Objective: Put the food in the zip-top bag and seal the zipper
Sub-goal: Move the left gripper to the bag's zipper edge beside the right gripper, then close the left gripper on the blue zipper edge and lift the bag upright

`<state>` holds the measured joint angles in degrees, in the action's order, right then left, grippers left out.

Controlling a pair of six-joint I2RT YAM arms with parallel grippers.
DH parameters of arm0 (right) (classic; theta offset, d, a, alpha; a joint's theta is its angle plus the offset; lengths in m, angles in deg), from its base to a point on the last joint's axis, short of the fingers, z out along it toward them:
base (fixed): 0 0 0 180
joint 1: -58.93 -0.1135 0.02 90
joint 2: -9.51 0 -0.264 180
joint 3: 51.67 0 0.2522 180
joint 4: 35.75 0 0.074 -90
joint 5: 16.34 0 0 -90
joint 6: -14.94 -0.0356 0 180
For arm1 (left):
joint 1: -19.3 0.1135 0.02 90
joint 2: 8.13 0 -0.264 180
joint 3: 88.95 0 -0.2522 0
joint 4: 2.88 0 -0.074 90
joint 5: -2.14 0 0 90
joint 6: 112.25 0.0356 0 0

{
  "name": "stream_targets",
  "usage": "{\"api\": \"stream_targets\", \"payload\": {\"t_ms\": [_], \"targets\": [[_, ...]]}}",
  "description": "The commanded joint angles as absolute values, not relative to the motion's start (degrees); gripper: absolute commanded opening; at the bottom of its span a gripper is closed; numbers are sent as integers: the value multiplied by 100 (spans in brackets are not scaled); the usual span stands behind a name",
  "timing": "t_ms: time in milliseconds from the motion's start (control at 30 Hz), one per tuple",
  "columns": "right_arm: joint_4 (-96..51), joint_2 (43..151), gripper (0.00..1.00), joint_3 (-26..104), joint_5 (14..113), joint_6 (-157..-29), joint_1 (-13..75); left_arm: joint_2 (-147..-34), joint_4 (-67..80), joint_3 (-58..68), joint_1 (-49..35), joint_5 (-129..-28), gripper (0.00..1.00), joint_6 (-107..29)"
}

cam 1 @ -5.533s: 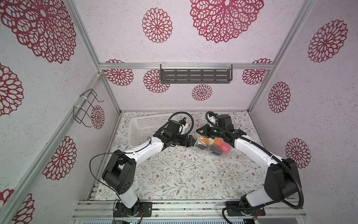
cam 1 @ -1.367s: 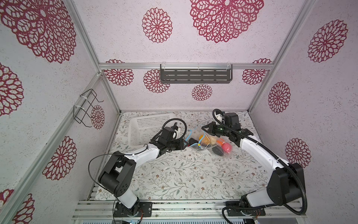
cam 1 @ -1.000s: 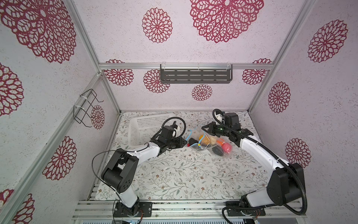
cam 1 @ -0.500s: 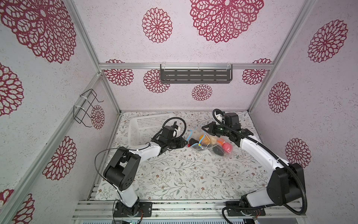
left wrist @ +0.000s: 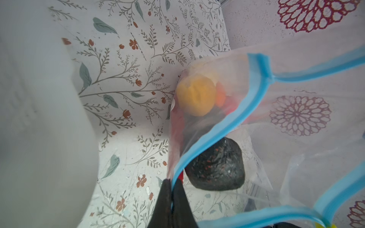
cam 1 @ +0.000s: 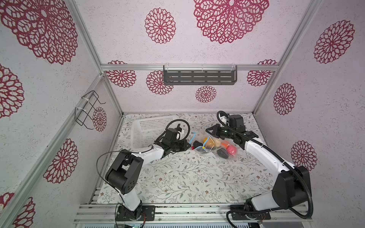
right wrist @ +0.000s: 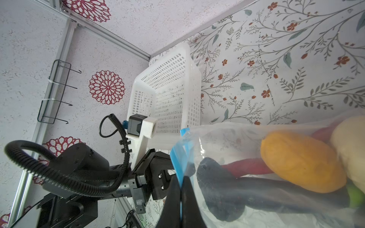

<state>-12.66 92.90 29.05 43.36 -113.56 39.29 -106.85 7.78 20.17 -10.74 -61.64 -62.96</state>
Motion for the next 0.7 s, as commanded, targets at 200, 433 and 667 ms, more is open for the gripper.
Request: {"api": "stream_targets", "payload": {"t_ms": [200,433,667], "targets": [[-1163,9021,0,3222,4333,-11156,3951,-10102,1195,1598,-1227,-6271,2,-6225],[-1069,8916,0,3282,4369,-11110,3981,-9844,1477,1363,-1372,-6363,1,-6226],[-942,8809,0,3411,4378,-11055,4012,-9558,1775,1151,-1536,-6543,0,-6206]]}}
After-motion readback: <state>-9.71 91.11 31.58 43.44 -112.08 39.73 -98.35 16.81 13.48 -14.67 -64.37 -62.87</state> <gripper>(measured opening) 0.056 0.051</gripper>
